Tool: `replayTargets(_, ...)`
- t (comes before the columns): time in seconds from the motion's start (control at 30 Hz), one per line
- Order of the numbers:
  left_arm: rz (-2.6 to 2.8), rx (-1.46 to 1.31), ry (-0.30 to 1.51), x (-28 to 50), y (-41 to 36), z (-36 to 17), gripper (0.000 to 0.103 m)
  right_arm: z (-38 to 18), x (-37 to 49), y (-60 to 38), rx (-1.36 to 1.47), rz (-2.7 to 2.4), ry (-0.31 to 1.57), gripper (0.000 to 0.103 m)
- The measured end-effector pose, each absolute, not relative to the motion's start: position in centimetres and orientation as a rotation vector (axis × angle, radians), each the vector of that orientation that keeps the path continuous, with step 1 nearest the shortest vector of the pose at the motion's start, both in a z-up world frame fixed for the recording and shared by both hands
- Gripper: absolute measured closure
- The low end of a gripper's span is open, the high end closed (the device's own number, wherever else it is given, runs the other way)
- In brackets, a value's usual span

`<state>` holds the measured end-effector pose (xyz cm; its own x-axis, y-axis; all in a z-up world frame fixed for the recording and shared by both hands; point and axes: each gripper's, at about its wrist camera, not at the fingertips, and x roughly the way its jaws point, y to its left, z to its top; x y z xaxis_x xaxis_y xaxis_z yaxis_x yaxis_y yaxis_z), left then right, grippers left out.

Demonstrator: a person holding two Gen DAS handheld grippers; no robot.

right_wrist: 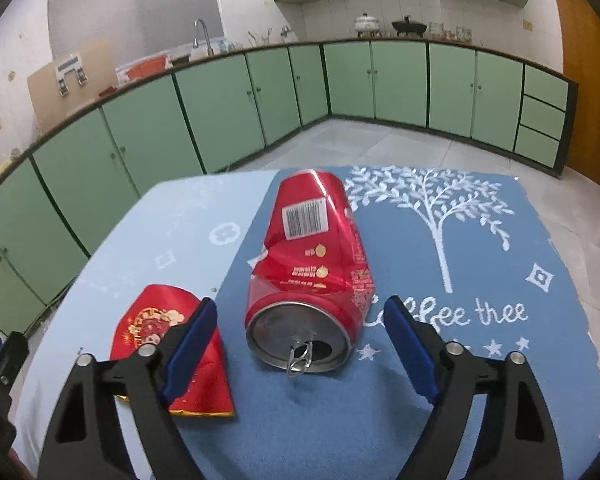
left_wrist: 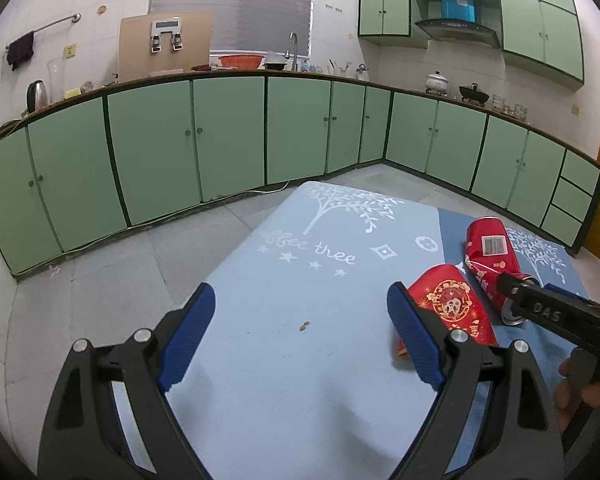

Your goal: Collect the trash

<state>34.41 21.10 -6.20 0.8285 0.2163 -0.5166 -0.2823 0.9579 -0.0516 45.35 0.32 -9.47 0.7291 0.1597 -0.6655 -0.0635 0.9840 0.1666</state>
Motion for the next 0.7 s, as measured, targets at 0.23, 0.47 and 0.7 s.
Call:
replayTargets(0.23, 0.256, -0.128, 0.538, 34.8, 20.9, -6.6, 0.018, -10.6, 46.6, 0.2, 0.162, 0.12, 0.805, 0.027)
replayTargets(0.47, 0.256, -0.125, 0.541, 35.0, 20.8, -6.7, 0.018, -11.3, 47.1, -0.5, 0.21, 0.13, 0.834, 0.034)
replayTargets(0.7, 0.232, -0.134, 0.557, 35.3, 20.2, -6.8, 0.018, -10.6, 44.4, -1.7, 0.185, 0.148, 0.803, 0.035)
